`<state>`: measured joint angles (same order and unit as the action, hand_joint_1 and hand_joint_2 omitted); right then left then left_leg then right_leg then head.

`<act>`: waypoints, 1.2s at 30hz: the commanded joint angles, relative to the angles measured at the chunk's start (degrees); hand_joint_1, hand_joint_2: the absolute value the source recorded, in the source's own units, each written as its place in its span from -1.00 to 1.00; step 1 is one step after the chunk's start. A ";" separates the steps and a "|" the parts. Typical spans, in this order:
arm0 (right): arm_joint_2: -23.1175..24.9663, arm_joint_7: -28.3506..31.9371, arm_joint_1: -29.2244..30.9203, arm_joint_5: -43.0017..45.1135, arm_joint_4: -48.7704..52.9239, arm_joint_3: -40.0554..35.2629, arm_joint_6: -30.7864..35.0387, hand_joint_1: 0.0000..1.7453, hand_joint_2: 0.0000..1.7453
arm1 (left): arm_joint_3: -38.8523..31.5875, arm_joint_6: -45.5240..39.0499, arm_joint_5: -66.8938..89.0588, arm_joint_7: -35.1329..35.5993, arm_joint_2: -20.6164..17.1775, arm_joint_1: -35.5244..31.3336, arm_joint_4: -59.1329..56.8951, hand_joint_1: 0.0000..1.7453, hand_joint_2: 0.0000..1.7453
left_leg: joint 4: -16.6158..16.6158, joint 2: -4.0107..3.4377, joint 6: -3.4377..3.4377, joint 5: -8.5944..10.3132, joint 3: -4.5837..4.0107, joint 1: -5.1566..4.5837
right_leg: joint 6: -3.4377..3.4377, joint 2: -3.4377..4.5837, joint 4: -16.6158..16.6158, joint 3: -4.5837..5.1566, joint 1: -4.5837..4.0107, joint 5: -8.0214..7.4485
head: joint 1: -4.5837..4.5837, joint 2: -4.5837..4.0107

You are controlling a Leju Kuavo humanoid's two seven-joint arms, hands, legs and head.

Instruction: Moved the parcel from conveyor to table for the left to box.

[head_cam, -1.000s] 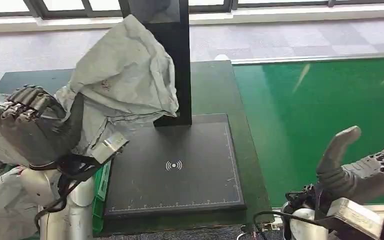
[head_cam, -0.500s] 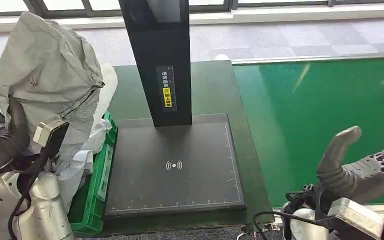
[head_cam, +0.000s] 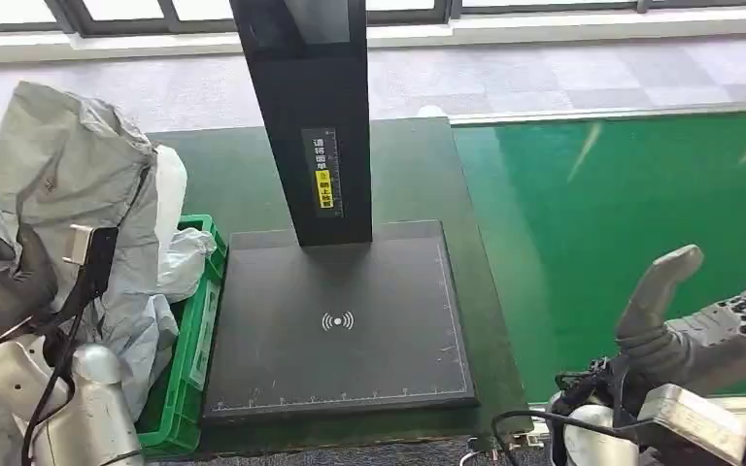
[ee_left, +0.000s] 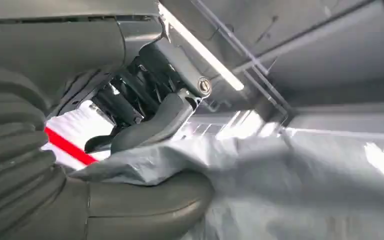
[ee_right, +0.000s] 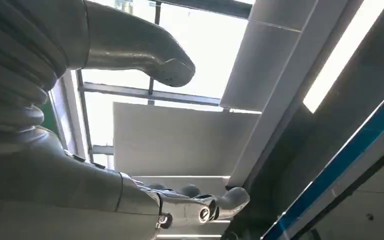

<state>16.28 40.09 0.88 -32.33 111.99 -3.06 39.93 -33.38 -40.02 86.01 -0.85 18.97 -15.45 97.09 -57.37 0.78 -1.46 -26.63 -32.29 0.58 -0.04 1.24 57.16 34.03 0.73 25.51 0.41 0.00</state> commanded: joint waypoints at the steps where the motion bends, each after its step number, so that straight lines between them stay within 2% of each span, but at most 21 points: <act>1: 3.72 -0.09 -5.56 -0.01 -0.46 4.09 0.07 -1.00 1.00 | 2.29 0.02 3.99 10.53 -5.10 -2.73 -18.05 1.00 1.00 | 0.19 0.24 0.02 0.08 0.17 -0.06 | -0.02 -0.36 -0.13 -0.22 0.06 0.04 | 0.00 0.00; 5: 3.72 -0.09 -5.56 -0.01 -0.46 4.09 0.07 -1.00 1.00 | 2.29 0.02 3.99 10.53 -5.10 -2.73 -18.05 1.00 1.00 | 0.21 0.19 0.04 0.07 0.17 0.02 | -0.05 -0.40 -0.20 -0.25 -0.05 0.03 | 0.00 0.00; 6: 3.72 -0.09 -5.64 -0.05 -0.30 4.40 0.07 -1.00 1.00 | 3.69 0.02 3.99 12.37 -5.99 -2.72 -18.60 1.00 1.00 | 0.19 0.20 0.04 0.07 0.15 -0.01 | -0.05 -0.41 -0.16 -0.22 -0.02 0.05 | 0.00 0.00; 7: 3.72 -0.09 -5.87 -0.18 -0.22 4.51 0.07 -1.00 1.00 | 6.55 0.02 3.99 15.68 -7.85 -2.24 -18.17 0.88 1.00 | 0.17 0.22 0.04 0.07 0.14 -0.02 | -0.04 -0.41 -0.14 -0.22 -0.01 0.05 | 0.00 0.00; 8: 3.72 -0.09 -5.91 -0.26 -0.31 4.65 0.07 -1.00 1.00 | 7.76 0.02 3.99 16.77 -8.43 -1.88 -17.52 -1.00 1.00 | 0.21 0.20 0.04 0.08 0.16 -0.02 | -0.05 -0.43 -0.17 -0.23 -0.01 0.04 | 0.00 0.00; 13: 3.72 -0.09 -6.29 -0.43 -0.53 5.19 0.07 -1.00 1.00 | 9.78 0.02 3.99 17.15 -7.61 -2.08 -15.85 -1.00 1.00 | 0.08 0.19 0.03 0.05 0.04 0.03 | -0.03 -0.37 -0.09 -0.12 -0.06 0.04 | 0.00 0.00; 14: 3.72 -0.09 -6.32 -0.42 -0.57 5.22 0.07 -1.00 1.00 | 9.82 0.02 3.99 17.02 -7.35 -2.14 -15.65 -1.00 -1.00 | 0.12 0.20 0.04 0.07 0.07 0.03 | -0.03 -0.44 -0.12 -0.15 -0.07 0.04 | 0.00 0.00; 17: 3.72 -0.09 -6.56 -0.58 -1.16 5.37 0.07 -1.00 1.00 | 8.91 0.02 3.15 14.64 -5.00 -2.19 -14.84 -1.00 -1.00 | 0.08 0.17 0.05 0.05 0.05 0.04 | -0.01 -0.40 -0.12 -0.16 -0.08 0.03 | 0.00 0.00; 22: 3.72 -0.09 -6.73 -0.56 -2.14 5.88 0.07 -1.00 1.00 | 5.62 0.02 -4.81 1.36 1.03 -0.79 -5.80 -1.00 -1.00 | 0.02 0.06 0.06 -0.01 0.02 0.04 | 0.00 -0.26 -0.09 -0.12 -0.06 0.04 | 0.00 0.00; 28: 3.72 -0.09 -6.25 -0.16 -3.41 6.60 0.07 -1.00 1.00 | 14.83 0.02 -14.17 -2.37 1.03 6.99 10.14 -1.00 -1.00 | 0.06 -0.07 0.08 -0.09 0.08 0.04 | -0.01 -0.20 -0.12 -0.20 -0.07 0.07 | 0.00 0.00; 30: 3.72 -0.09 -6.19 -0.17 -3.48 6.69 0.07 -1.00 1.00 | 15.61 0.02 -15.19 -2.67 1.03 7.31 10.72 -1.00 -1.00 | 0.07 -0.21 0.03 -0.13 0.08 0.04 | -0.02 0.03 -0.10 -0.10 -0.05 0.05 | 0.00 0.00; 36: 3.72 -0.09 -6.19 -0.17 -3.48 6.69 0.07 -1.00 1.00 | 15.61 0.02 -15.19 -2.67 1.03 7.31 10.72 -1.00 -1.00 | 0.14 0.12 0.02 -0.07 0.07 0.04 | -0.02 -0.24 -0.15 -0.22 -0.07 0.08 | -0.02 0.00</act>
<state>16.31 40.06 -2.06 -32.63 111.95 0.72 39.95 -20.46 -40.15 71.21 -3.63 17.99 -12.15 103.49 -57.36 0.95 -1.52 -26.68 -32.40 0.62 -0.06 1.10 57.17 34.01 0.69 25.58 0.39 0.00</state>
